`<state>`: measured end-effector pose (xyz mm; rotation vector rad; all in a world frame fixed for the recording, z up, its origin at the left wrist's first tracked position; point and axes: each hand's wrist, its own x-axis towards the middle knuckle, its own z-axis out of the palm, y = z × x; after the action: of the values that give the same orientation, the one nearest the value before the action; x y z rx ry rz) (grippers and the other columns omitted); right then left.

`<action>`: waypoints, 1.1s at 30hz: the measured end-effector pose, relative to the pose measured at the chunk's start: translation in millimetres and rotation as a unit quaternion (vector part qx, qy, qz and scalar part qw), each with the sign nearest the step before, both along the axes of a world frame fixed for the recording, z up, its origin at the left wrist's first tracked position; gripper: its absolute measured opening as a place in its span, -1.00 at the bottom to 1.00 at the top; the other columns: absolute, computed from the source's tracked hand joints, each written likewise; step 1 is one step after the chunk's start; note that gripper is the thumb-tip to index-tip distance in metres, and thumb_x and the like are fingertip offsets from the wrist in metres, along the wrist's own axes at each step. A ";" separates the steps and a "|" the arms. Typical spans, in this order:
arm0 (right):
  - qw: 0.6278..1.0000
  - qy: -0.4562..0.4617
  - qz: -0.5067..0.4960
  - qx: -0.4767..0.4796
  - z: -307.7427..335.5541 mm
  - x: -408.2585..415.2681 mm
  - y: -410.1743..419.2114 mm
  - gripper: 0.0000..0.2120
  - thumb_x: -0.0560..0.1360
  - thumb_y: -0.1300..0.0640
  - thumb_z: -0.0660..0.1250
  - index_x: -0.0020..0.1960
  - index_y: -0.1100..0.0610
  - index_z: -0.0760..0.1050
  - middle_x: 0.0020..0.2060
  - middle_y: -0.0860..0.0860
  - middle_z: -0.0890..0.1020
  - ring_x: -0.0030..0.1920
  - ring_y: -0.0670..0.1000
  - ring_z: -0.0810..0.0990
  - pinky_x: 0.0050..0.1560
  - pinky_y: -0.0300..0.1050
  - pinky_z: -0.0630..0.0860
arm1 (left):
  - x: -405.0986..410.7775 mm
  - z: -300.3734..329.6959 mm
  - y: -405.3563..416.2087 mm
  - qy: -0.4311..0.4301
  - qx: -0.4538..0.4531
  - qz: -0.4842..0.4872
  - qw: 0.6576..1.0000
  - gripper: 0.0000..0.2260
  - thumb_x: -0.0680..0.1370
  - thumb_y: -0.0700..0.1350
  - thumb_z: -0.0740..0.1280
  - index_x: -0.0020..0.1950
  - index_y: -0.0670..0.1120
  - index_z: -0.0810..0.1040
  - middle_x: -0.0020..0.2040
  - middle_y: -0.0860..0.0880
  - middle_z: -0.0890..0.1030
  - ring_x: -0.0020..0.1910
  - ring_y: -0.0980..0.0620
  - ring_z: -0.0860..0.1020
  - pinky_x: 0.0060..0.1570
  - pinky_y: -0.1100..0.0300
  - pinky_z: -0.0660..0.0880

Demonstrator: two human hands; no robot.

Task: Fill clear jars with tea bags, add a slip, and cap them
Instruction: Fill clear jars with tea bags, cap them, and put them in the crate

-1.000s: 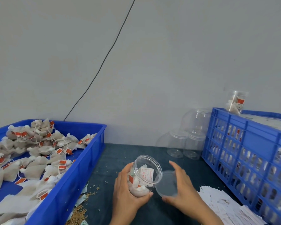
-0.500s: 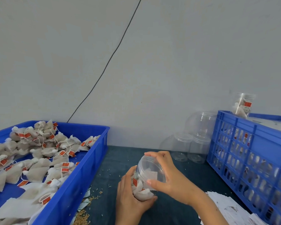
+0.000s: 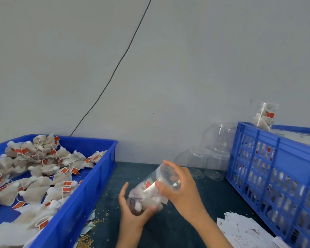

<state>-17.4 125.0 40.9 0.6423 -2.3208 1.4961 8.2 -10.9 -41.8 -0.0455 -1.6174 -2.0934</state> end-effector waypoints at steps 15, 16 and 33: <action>0.991 -0.006 0.136 0.000 0.7 1.2 -1.3 -0.45 0.37 -0.18 0.48 0.30 -0.36 0.39 0.17 -0.21 0.39 0.28 -0.23 0.39 0.28 -0.29 0.39 | 1.0 1.4 -7.5 -0.087 0.181 -0.217 0.955 -0.44 0.41 0.32 0.23 0.25 0.02 0.58 -0.04 -0.19 0.65 -0.27 -0.06 0.57 -0.48 0.18 0.43; 0.989 0.003 0.147 0.010 1.9 1.1 1.2 -0.45 0.37 -0.15 0.49 0.31 -0.35 0.40 0.17 -0.19 0.39 0.29 -0.19 0.40 0.32 -0.24 0.37 | 1.0 1.5 -7.5 -0.090 0.173 -0.232 0.953 -0.45 0.42 0.33 0.19 0.21 0.03 0.62 -0.08 -0.19 0.63 -0.31 -0.07 0.55 -0.50 0.19 0.40; 0.996 -0.047 0.067 0.032 -4.1 0.4 -6.5 -0.62 0.48 -0.19 0.32 0.19 -0.52 0.27 0.12 -0.27 0.38 0.13 -0.25 0.45 0.09 -0.28 0.45 | 0.1 2.5 -5.6 -0.118 0.149 -0.160 0.969 -0.22 0.23 0.31 0.52 0.33 -0.05 0.45 -0.11 -0.22 0.67 -0.31 -0.12 0.60 -0.36 0.11 0.58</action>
<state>-17.0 118.5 36.8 0.7739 -2.4488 1.5467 8.4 -16.5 -39.4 0.0498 -1.4816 -2.6620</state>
